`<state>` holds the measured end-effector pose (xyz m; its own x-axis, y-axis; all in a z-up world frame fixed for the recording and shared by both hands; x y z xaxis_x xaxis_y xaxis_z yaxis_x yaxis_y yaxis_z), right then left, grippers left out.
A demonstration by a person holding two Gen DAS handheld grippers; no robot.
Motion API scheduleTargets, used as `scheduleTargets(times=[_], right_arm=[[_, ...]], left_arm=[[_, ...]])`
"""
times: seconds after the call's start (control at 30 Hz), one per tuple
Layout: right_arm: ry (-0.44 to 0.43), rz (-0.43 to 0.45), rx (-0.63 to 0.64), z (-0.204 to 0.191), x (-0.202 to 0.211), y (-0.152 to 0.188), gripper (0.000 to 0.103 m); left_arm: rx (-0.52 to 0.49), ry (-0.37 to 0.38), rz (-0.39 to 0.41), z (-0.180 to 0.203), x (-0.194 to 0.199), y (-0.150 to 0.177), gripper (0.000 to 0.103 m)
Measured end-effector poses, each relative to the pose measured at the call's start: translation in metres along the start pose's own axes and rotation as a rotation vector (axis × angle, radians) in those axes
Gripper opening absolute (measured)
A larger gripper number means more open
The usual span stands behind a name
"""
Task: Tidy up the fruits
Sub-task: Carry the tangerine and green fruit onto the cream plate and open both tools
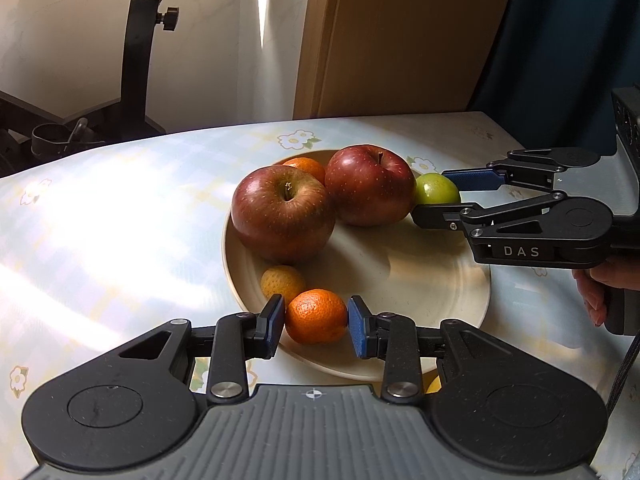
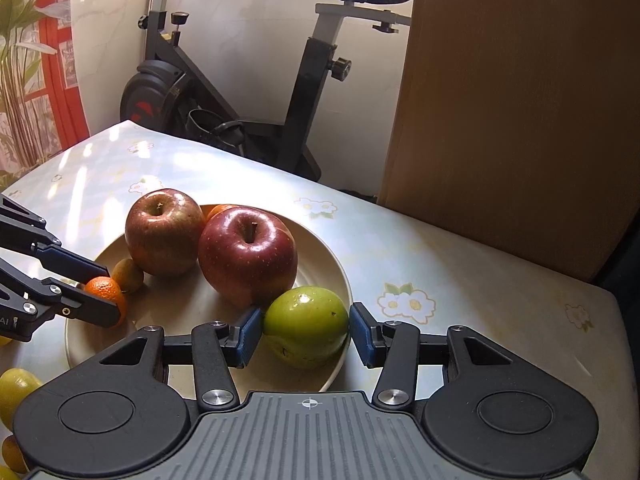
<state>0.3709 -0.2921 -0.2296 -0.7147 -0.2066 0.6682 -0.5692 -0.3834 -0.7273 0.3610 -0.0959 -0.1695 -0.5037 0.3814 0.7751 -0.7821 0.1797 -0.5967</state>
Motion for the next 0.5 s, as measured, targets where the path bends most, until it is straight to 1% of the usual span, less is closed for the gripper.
scheduleTargets(times=[0.2,0.43,0.5], right_arm=[[0.015,0.003,0.005,-0.001,0.005,-0.002,0.048],[0.020,0.020,-0.030,-0.002,0.020,-0.002,0.051],[0.022,0.029,-0.056,-0.002,0.027,-0.001,0.051]], left_arm=[[0.000,-0.009,0.001,0.001,0.000,-0.001,0.037],[0.007,-0.012,0.004,0.001,0.004,0.000,0.039],[0.005,-0.012,0.011,0.002,0.007,-0.001,0.043]])
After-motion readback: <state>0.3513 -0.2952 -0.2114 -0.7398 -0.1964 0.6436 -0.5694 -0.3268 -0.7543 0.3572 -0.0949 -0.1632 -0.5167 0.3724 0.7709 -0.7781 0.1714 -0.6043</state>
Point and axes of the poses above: each gripper's, at about its wrist camera, not at the fingertips, and x roughly against the way its jaws point, z to its right, y to its underside, the point moved 1 cm from there along -x, roughly the way its jaws point, and after that the axes turned 9 degrees about x, right-handed, at the moved point
